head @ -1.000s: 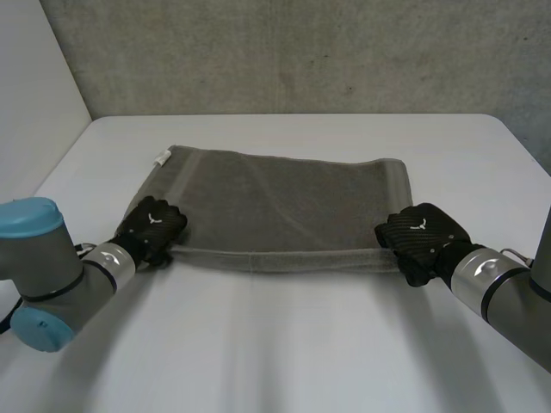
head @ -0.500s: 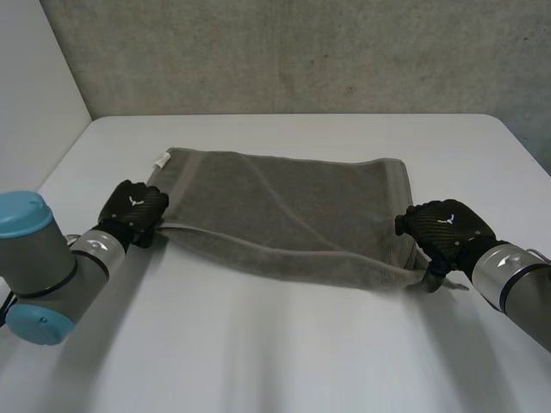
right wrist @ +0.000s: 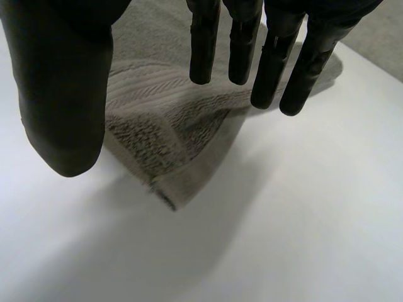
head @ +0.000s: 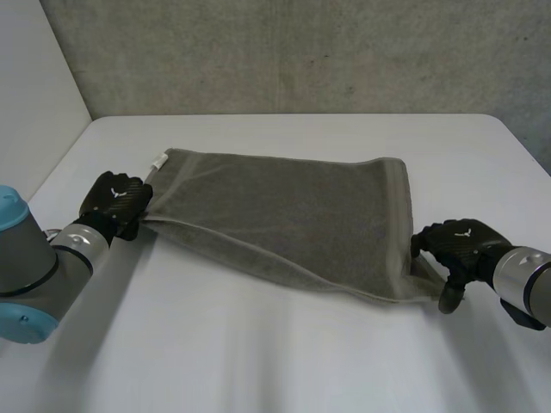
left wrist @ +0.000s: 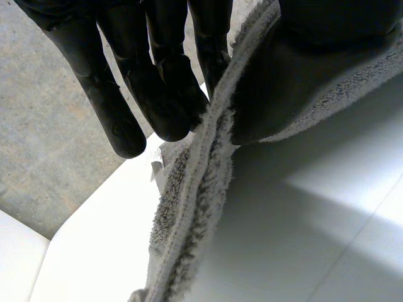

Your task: Fold the towel.

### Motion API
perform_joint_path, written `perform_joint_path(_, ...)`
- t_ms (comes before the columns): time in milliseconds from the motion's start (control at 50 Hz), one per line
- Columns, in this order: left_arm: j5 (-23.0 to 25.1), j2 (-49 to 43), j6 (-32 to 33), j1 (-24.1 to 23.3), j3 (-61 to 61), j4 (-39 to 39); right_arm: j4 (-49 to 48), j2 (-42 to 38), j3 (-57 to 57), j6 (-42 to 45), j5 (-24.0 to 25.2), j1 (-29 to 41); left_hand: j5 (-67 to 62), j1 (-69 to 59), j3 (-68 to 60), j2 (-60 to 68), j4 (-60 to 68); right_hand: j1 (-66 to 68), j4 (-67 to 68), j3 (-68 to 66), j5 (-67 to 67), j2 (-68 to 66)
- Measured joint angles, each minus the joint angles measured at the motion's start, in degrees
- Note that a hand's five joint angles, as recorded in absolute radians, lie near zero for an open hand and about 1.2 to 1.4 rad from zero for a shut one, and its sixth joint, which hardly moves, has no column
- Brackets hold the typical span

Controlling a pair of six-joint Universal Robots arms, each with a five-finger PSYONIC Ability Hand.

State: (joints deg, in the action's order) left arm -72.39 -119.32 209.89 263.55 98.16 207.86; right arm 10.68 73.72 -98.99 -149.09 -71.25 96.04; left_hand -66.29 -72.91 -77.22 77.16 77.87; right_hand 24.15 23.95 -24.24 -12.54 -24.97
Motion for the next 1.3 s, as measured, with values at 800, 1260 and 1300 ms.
perform_joint_path(800, 0.98, 13.06, -1.04, -0.23, -1.03, -10.36, -13.71, 14.02, 2.88, -11.89, 0.89, -3.08, -0.32, 0.00, 0.00, 0.02, 0.00, 52.20, 52.97, -52.11, -54.35, -51.01)
perform_joint_path(1260, 10.62, 28.09, -5.60, 4.46, -0.72, -18.81, 5.99, 16.03, 20.57, -2.12, 2.73, -3.20, -0.35, 0.00, -0.16, 0.19, 0.25, 52.22, 53.03, -52.41, -54.35, -51.01)
perform_joint_path(1300, 11.05, 25.25, -5.50, 4.63, -1.30, -18.84, 5.81, 13.71, 20.48, -1.45, 2.32, -3.01, -0.35, 0.00, -0.16, 0.19, 0.25, 52.22, 53.03, -52.41, -54.35, -51.01)
